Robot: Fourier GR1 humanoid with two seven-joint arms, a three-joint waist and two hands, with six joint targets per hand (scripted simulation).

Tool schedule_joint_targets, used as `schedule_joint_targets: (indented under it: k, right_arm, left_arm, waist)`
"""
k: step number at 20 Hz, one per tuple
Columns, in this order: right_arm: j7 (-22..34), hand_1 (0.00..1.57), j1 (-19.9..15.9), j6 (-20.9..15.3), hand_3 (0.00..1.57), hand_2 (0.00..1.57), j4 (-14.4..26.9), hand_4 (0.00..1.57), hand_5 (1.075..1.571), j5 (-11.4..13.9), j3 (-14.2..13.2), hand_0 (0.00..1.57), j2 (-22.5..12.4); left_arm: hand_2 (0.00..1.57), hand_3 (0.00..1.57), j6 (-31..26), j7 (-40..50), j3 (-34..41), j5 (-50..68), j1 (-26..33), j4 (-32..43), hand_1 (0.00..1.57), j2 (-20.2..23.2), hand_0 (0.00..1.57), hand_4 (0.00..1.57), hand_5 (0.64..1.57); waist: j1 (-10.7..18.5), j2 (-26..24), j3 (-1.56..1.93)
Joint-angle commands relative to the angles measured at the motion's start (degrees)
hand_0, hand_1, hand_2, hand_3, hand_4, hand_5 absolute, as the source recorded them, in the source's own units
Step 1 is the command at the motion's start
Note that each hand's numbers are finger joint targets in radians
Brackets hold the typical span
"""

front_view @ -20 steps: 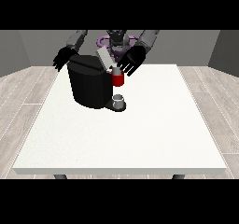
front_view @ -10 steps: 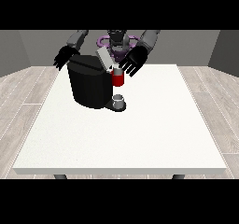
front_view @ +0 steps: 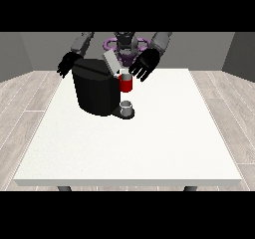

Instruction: Insert the coffee pod into the coffee machine and close the lid

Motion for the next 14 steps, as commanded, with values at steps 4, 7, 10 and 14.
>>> schedule_joint_targets:
  k: [4,7,10,14]
  right_arm:
    - [-0.69,0.00,-1.57,0.50,0.00,0.00,0.02,0.46,1.571,-0.56,-0.79,0.00,-0.80]
    - [-0.76,0.00,0.71,-0.24,0.00,0.00,-0.10,0.47,1.571,0.42,0.88,0.00,0.78]
    - [3.43,0.00,-3.31,-0.21,0.00,0.00,-1.26,0.41,1.571,0.13,0.44,0.00,-0.62]
    - [2.15,0.00,-1.60,-0.72,0.00,0.00,0.15,0.37,1.571,-1.31,-1.07,0.00,0.24]
  left_arm:
    - [0.38,0.11,0.33,-2.55,-3.26,-3.49,1.55,-0.14,0.00,-0.43,0.00,0.00,1.571]
    - [0.00,0.00,-0.67,-0.79,-3.83,-4.13,2.10,0.53,0.00,-1.58,0.00,0.00,1.571]
    - [0.00,0.00,-2.23,-2.07,-2.33,-3.98,-0.92,1.27,0.00,2.29,0.00,0.00,1.571]
    - [0.00,0.00,-4.70,-1.80,-1.58,-3.14,-0.81,0.70,0.00,2.44,0.00,0.00,1.571]
  waist:
    - [0.09,1.35,-0.04]
    - [-0.52,-0.46,-0.03]
    - [-1.11,2.16,-0.05]
    - [0.25,-0.89,-0.04]
